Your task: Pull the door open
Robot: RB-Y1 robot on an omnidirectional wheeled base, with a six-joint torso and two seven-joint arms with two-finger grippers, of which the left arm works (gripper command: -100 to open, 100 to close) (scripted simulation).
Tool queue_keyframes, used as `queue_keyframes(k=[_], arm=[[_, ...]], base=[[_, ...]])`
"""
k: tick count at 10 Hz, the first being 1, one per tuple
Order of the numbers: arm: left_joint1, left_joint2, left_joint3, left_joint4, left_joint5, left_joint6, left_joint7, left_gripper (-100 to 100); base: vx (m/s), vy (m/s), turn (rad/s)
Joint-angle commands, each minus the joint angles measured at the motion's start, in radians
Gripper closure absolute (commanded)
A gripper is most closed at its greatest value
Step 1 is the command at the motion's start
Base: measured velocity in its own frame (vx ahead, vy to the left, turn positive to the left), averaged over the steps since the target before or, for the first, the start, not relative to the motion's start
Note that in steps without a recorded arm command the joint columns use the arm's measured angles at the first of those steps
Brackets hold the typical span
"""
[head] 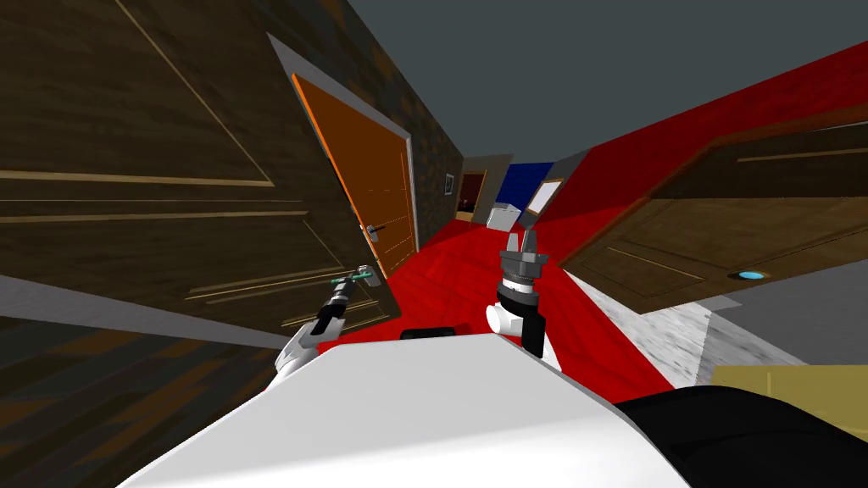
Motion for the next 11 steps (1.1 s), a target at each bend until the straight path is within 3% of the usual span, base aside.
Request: queue_keyframes(k=[1,2,3,11], arm=[[0.004,0.005,-0.019,-0.003,-0.002,-0.01,0.012,100],[0.008,0.012,-0.027,-0.005,-0.002,-0.016,0.02,100],[0.004,0.011,-0.016,0.001,-0.001,-0.011,0.013,100],[0.095,0.076,-0.081,-0.044,-0.025,-0.099,0.109,100]], base=[[-0.21,0.049,-0.086],[-0.204,0.043,-0.085],[-0.091,0.02,-0.021],[-0.19,0.05,-0.102]])
